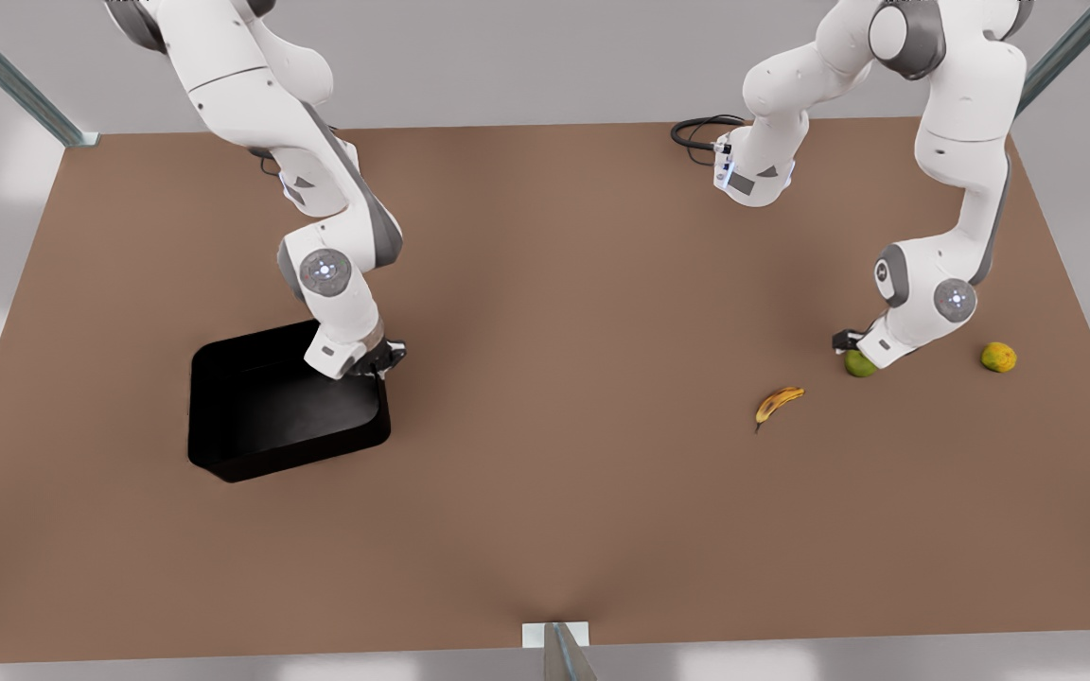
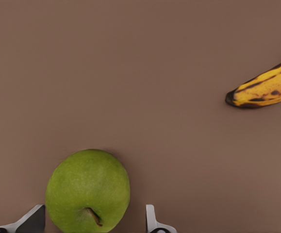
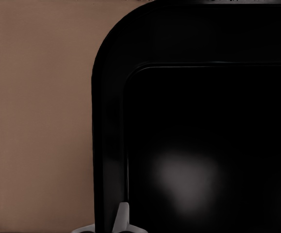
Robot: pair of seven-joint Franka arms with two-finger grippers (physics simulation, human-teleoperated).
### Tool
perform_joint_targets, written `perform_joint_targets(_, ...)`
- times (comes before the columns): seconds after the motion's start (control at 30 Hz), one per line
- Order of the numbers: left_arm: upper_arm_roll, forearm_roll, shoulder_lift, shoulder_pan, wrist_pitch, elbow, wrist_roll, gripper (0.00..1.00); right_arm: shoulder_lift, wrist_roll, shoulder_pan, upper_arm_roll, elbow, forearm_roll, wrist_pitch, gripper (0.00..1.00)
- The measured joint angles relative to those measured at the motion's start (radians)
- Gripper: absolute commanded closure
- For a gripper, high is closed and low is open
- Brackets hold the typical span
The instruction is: Place the storage box in the middle with the right arm, and place the apple in the storage box with the left arm
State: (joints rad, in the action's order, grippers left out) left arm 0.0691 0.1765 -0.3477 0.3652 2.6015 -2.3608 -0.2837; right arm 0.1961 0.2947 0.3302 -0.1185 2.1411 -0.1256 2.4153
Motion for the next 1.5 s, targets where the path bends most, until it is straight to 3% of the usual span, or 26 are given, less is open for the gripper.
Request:
perform_joint_targets(0.43,0.001,0.024,-0.023,0.001,0.02,0.017,0.0,0.04,0.157,0.366,0.315,0.002,-0.255,0.03,0.001,0.79)
perform_joint_targets(0.47,0.001,0.024,-0.024,0.001,0.02,0.018,0.0,0.05,0.186,0.405,0.346,0.003,-0.297,0.03,-0.001,0.79)
perform_joint_targets(0.5,0.001,0.024,-0.024,0.001,0.02,0.018,0.0,0.19,0.212,0.444,0.373,0.002,-0.331,0.03,-0.001,0.79)
perform_joint_targets(0.53,0.001,0.023,-0.025,0.003,0.02,0.018,0.0,0.21,0.232,0.478,0.395,0.002,-0.362,0.029,-0.001,0.79)
perform_joint_targets(0.63,0.001,0.023,-0.024,0.001,0.02,0.018,0.0,0.21,0.334,0.623,0.479,0.003,-0.522,0.028,-0.05,0.79)
perform_joint_targets(1.03,0.001,0.024,-0.031,0.001,0.022,0.026,0.0,0.21,0.588,0.932,0.686,0.028,-0.807,0.021,-0.04,0.79)
perform_joint_targets(1.07,0.001,0.024,-0.031,0.001,0.022,0.026,0.0,0.21,0.591,0.929,0.691,0.046,-0.811,0.02,-0.041,0.0)
perform_joint_targets(1.23,0.001,0.024,-0.033,0.001,0.023,0.026,0.0,0.23,0.58,0.918,0.696,0.049,-0.805,0.013,-0.04,0.0)
perform_joint_targets(1.33,0.001,0.025,-0.031,0.001,0.023,0.026,0.0,0.23,0.357,0.709,0.561,0.04,-0.675,0.022,-0.103,0.0)
perform_joint_targets(1.43,0.001,0.025,-0.032,0.001,0.026,0.026,0.0,0.24,0.162,0.201,0.347,0.034,-0.627,0.043,-0.413,0.0)
perform_joint_targets(1.5,0.001,0.026,-0.031,0.001,0.026,0.026,0.0,0.24,0.04,-0.037,0.2,0.034,-0.528,0.104,-0.443,0.0)
